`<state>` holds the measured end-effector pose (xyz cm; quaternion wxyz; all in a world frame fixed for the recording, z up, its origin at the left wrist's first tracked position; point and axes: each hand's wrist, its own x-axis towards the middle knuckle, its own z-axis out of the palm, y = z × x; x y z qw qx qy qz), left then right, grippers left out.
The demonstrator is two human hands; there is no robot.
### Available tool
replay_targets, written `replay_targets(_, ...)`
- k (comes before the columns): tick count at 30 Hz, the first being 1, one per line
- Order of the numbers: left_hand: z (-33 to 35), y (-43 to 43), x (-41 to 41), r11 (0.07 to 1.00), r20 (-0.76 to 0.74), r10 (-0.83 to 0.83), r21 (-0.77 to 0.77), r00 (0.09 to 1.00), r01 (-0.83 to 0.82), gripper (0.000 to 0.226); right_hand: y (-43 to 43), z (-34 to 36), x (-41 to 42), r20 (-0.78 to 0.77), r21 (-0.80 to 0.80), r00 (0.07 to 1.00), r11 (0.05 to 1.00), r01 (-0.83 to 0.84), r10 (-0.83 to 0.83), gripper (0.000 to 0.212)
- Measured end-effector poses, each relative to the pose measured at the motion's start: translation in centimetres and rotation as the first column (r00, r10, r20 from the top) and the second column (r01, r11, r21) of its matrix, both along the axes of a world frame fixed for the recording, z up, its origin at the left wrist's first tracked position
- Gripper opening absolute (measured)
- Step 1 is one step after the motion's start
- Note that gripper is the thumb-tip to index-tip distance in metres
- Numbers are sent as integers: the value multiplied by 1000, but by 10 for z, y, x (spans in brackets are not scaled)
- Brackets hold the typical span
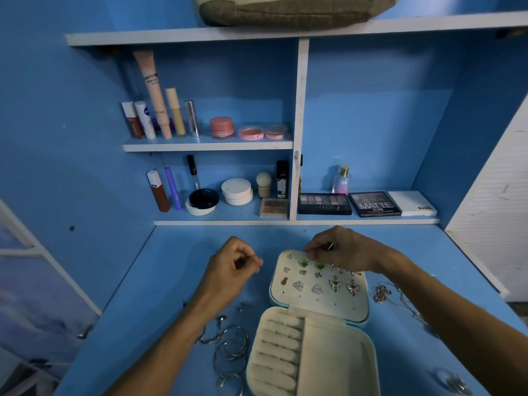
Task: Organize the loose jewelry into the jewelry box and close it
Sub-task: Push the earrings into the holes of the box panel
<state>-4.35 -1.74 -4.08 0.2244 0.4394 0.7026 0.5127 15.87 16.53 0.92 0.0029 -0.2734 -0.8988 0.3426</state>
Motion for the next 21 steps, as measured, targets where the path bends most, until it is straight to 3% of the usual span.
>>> replay_targets(10,12,-7,9,981,347,-183,5,920,194,23,-2,1,2,-5,-4,1000,1000,8,-8,21)
replay_targets(12,14,-9,8,977,292,-201,-9,935,213,25,-2,2,3,-11,-2,1000,1000,8,-8,20)
replay_targets(17,16,-12,10,985,-26,-174,-23,984,173,22,-1,1,2,-9,5,1000,1000,7,-7,20)
replay_targets(21,24,-13,19,977,42,-214,23,976,213,22,-2,1,2,-9,-6,1000,1000,14,-14,20)
